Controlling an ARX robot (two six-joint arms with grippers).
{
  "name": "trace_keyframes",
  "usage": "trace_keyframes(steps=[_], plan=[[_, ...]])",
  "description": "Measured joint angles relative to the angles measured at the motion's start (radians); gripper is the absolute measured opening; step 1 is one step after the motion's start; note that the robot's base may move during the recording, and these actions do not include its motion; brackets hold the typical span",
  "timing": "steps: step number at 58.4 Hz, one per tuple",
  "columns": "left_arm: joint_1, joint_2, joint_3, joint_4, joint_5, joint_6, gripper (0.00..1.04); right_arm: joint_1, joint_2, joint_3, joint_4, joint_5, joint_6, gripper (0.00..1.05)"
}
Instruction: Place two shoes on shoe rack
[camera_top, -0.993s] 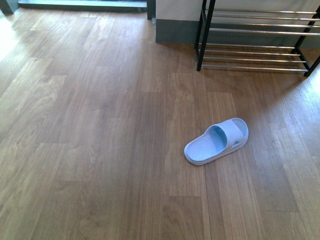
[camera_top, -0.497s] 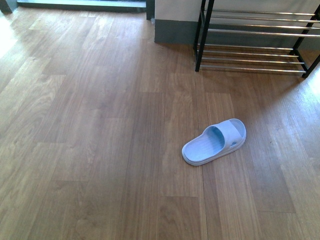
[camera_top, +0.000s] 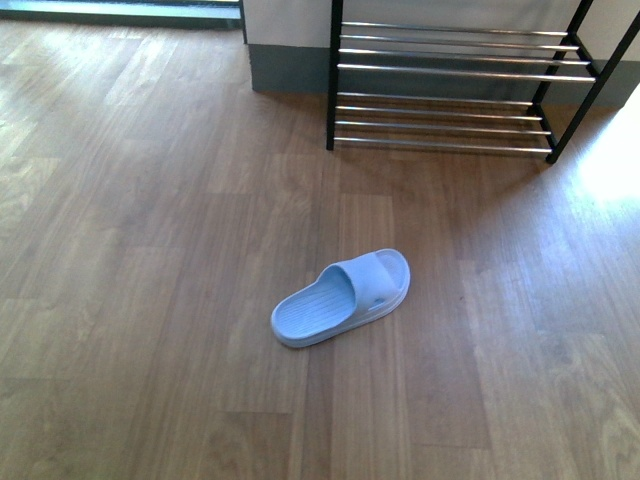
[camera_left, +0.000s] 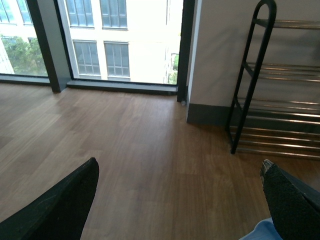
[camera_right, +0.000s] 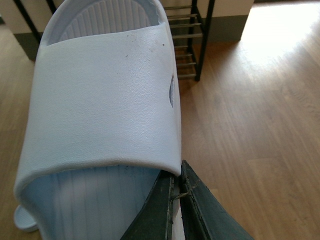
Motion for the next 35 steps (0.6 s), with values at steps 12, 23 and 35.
trace_keyframes(steps=[12,23,35], plan=[[0.0,0.0,0.0,0.0,0.0,0.0,0.95,0.0,0.0,0.0,0.0,0.001,0.0,0.01],[0.002,0.0,0.0,0.0,0.002,0.0,0.95,-0.003,0.005,0.0,0.0,0.004,0.0,0.01],[0.002,0.0,0.0,0.0,0.0,0.0,0.95,-0.003,0.005,0.0,0.0,0.0,0.0,0.01]])
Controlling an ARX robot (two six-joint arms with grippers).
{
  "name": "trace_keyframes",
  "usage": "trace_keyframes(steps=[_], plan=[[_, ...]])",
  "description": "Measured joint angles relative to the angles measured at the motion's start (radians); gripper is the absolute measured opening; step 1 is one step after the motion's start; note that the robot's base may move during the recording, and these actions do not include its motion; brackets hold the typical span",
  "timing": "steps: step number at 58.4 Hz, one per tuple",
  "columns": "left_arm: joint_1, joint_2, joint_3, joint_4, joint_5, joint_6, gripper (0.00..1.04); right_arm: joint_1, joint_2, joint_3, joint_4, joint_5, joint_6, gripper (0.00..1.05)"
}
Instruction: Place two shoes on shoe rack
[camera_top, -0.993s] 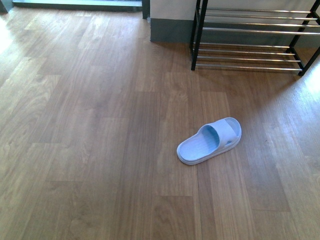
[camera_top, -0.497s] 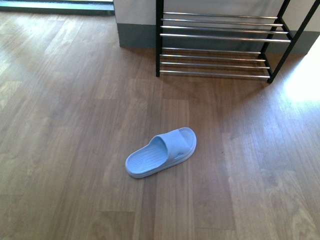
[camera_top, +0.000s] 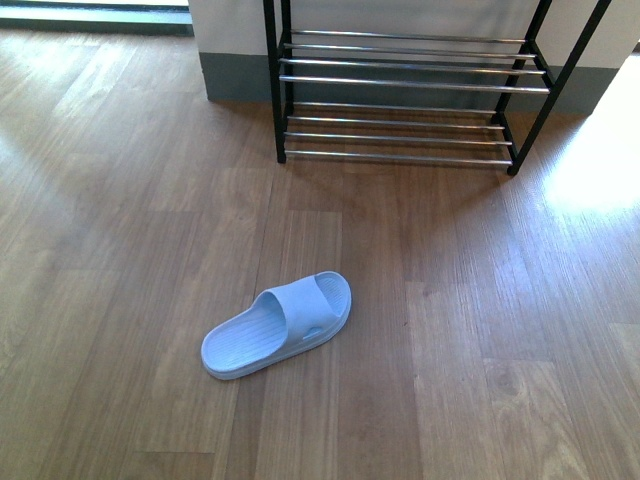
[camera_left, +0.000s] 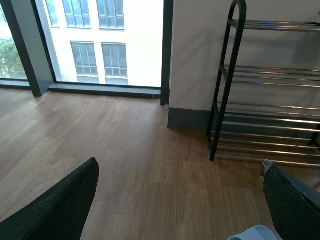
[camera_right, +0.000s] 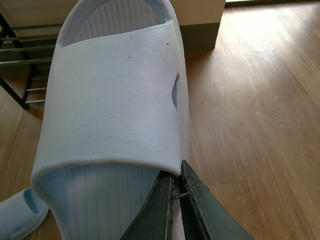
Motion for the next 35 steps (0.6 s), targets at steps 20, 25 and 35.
trace_keyframes(steps=[20,25,35], plan=[[0.0,0.0,0.0,0.0,0.0,0.0,0.95,0.0,0.0,0.0,0.0,0.0,0.0,0.01],[0.0,0.0,0.0,0.0,0.0,0.0,0.95,0.0,0.0,0.0,0.0,0.0,0.0,0.01],[0.0,0.0,0.0,0.0,0.0,0.0,0.95,0.002,0.0,0.0,0.0,0.0,0.0,0.01]])
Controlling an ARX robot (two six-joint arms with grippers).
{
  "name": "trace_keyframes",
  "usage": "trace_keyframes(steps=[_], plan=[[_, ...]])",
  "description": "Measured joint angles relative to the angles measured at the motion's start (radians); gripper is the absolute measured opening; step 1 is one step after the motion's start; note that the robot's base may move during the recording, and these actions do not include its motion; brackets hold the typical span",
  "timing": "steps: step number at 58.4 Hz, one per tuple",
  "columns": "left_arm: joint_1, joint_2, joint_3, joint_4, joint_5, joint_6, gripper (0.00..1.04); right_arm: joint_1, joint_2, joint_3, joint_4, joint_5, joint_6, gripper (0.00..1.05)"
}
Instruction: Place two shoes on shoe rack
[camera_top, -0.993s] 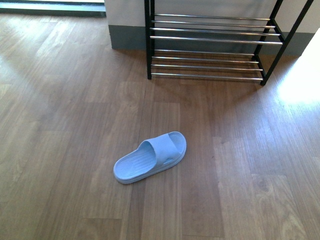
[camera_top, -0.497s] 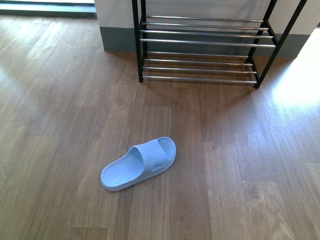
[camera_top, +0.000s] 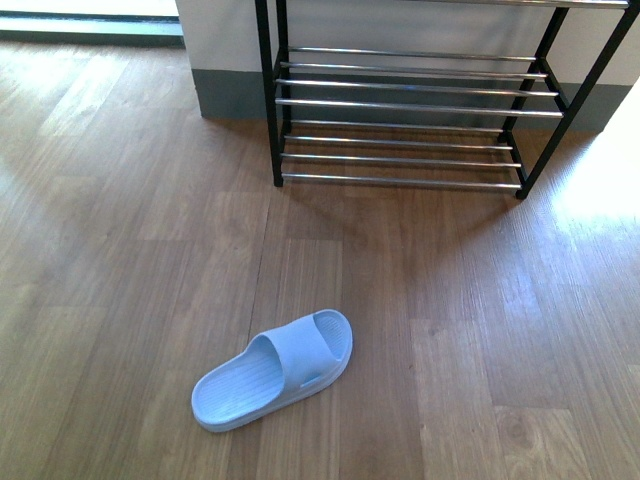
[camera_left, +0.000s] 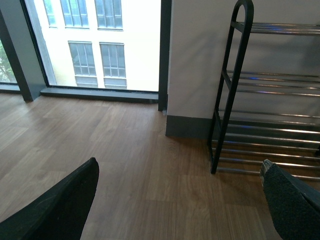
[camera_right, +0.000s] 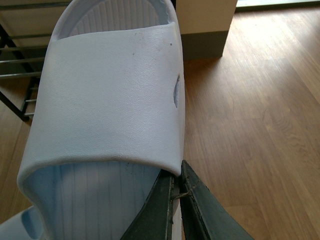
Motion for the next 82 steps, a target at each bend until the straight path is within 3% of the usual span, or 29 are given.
trace_keyframes(steps=[82], plan=[[0.0,0.0,0.0,0.0,0.0,0.0,0.95,0.0,0.0,0.0,-0.001,0.0,0.0,0.01]])
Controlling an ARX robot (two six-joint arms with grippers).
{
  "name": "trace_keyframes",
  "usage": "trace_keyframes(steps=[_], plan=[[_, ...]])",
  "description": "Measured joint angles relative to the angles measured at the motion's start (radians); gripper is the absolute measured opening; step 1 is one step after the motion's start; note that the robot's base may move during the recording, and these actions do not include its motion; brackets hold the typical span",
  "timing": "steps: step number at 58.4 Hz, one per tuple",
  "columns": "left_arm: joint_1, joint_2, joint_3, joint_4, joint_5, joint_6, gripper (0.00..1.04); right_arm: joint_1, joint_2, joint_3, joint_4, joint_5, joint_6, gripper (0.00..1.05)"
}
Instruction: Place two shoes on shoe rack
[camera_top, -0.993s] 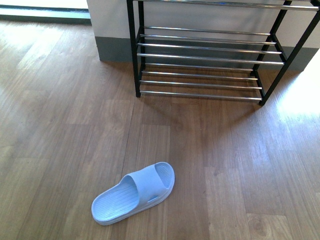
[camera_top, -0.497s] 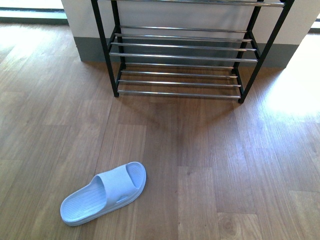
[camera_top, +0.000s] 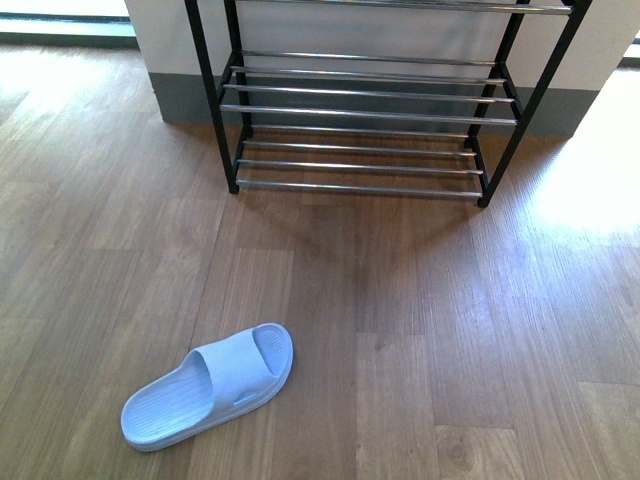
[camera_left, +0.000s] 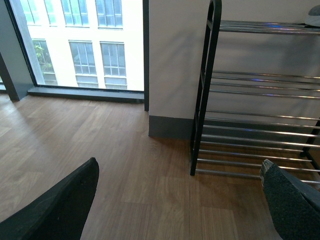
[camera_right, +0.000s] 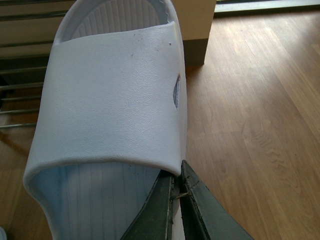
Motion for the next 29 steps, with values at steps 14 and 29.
trace_keyframes(steps=[14,29], plan=[[0.0,0.0,0.0,0.0,0.0,0.0,0.95,0.0,0.0,0.0,0.0,0.0,0.0,0.01],[0.0,0.0,0.0,0.0,0.0,0.0,0.95,0.0,0.0,0.0,0.0,0.0,0.0,0.01]])
